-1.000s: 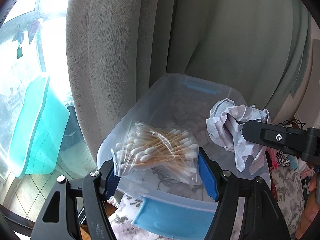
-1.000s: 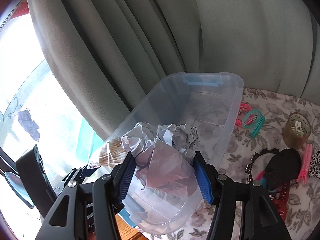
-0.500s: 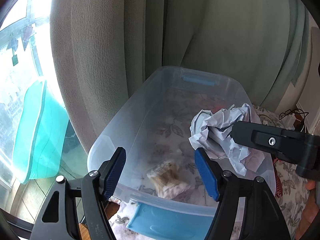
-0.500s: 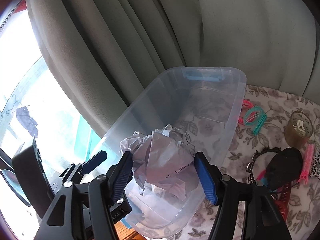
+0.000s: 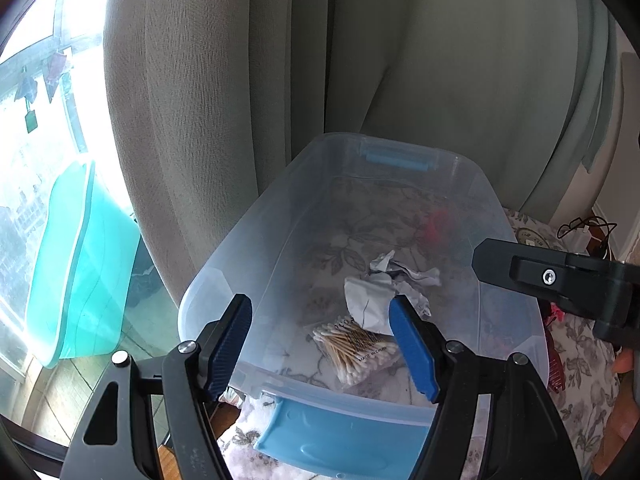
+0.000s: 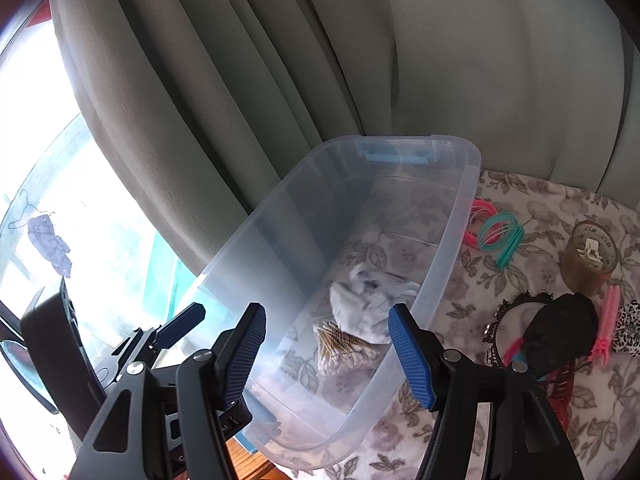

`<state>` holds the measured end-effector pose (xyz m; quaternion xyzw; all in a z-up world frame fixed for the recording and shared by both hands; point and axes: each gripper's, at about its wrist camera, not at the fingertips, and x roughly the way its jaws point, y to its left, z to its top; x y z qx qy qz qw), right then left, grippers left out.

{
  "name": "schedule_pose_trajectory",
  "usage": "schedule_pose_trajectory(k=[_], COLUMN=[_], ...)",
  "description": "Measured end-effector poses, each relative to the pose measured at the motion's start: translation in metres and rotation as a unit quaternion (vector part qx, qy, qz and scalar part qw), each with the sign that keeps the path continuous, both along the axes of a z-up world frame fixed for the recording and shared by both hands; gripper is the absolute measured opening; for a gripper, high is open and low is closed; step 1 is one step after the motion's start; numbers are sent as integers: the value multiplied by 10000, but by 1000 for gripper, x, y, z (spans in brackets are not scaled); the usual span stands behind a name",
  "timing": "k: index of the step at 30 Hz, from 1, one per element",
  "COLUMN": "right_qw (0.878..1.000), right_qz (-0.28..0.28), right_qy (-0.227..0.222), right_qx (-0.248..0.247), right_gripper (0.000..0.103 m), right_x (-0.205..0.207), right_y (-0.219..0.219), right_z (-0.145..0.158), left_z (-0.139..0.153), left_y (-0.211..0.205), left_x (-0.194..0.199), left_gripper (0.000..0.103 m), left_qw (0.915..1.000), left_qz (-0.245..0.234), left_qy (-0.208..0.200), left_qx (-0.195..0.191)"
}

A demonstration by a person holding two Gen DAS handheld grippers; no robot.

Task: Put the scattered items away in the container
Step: 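Open both grippers over the clear box, dropping swab bag and paper inside, then move both grippers back over the remaining items on the table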

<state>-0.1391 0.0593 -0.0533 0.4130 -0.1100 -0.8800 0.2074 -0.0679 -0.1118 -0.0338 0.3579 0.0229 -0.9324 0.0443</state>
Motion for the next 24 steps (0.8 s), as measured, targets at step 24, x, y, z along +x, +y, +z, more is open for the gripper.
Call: schedule_pose_trajectory(k=[24], right_qw=[9977], right_qz=[-421], right_qy=[454], right_qx=[-283], right_gripper=[68], right_x=[65], right_y=[47], right_z=[37], left_z=[33], left_y=[42], left_x=[19], left_gripper=[72], left_qw=[9992], left_qz=[-312], left_qy=[132], left_qx=[203])
